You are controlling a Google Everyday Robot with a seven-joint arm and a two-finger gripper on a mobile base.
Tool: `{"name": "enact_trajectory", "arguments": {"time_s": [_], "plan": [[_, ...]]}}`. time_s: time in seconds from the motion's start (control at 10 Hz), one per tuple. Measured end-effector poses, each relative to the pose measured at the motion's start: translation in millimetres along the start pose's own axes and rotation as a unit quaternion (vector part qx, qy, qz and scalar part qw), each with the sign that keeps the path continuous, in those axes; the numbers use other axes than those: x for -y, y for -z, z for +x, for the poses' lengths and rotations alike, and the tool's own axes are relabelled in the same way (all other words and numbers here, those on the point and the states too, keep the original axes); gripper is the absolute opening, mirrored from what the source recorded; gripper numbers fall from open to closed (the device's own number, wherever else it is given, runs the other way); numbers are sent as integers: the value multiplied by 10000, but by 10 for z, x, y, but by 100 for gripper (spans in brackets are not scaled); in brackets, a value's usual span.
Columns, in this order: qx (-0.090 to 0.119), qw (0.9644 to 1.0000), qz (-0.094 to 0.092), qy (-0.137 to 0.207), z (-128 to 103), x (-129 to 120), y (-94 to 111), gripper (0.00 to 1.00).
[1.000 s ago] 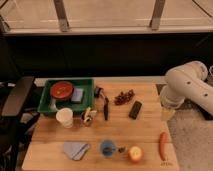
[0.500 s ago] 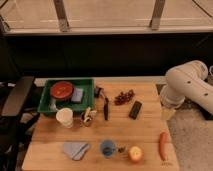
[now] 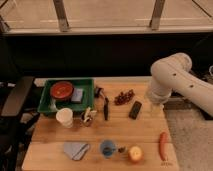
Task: Place towel in paper cup
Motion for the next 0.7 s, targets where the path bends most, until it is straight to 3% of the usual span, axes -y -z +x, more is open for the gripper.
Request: {"name": "enact_trajectory", "arguments": {"time_s": [0.3, 0.5, 0.7], "plan": [[260, 9975, -70, 654, -690, -1, 15, 65], [526, 9905, -81, 1268, -1279, -98, 46, 65], [641, 9846, -111, 1624, -1557, -189, 63, 65]]}}
